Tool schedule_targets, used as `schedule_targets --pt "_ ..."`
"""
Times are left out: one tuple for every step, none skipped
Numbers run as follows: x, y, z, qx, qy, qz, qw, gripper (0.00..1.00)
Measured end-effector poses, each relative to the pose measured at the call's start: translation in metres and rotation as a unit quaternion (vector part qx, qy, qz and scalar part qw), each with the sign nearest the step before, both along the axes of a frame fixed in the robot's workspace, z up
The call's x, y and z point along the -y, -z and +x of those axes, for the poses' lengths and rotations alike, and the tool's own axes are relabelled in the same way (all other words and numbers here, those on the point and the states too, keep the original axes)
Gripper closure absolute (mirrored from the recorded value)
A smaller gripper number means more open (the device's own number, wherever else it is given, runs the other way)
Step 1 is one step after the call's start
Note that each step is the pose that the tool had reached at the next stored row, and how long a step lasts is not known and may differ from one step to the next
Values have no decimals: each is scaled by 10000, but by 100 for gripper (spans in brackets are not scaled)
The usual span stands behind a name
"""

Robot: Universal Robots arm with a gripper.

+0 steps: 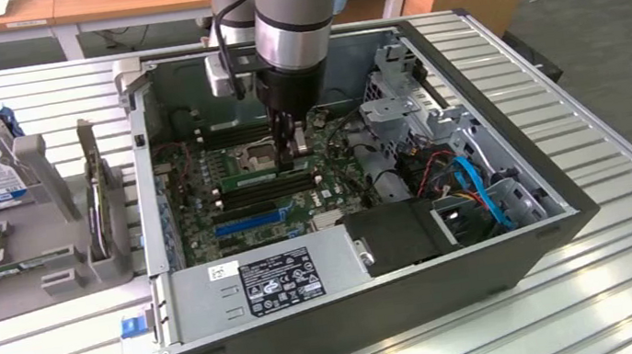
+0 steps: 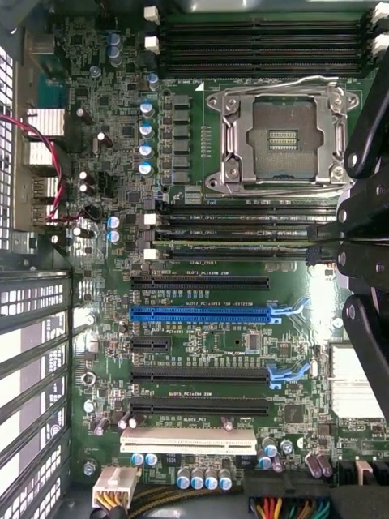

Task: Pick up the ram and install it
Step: 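Insert the ram into the slot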

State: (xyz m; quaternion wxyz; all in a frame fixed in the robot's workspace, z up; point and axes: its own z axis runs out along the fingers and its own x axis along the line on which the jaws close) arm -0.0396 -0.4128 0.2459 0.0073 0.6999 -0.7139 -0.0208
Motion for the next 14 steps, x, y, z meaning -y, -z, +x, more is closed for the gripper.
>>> schedule_targets --pt "0 0 0 0 0 0 10000 88" --pt "0 0 0 0 0 -1 10000 88" --pt "0 1 0 0 0 1 10000 88" --pt "0 1 0 0 0 1 10000 88" --pt "0 2 0 1 0 2 10000 88" --pt "2 3 0 1 0 3 10000 88" --pt "5 2 0 1 0 2 10000 88" --pt "8 1 0 0 0 1 10000 88" --pt "13 1 0 1 0 1 10000 88" --pt "17 1 0 0 0 1 10000 88" --pt "19 1 0 0 0 1 10000 88" --pt "19 1 0 0 1 1 10000 88" --pt "19 2 0 1 1 1 10000 88" --pt "23 1 0 0 0 1 10000 88"
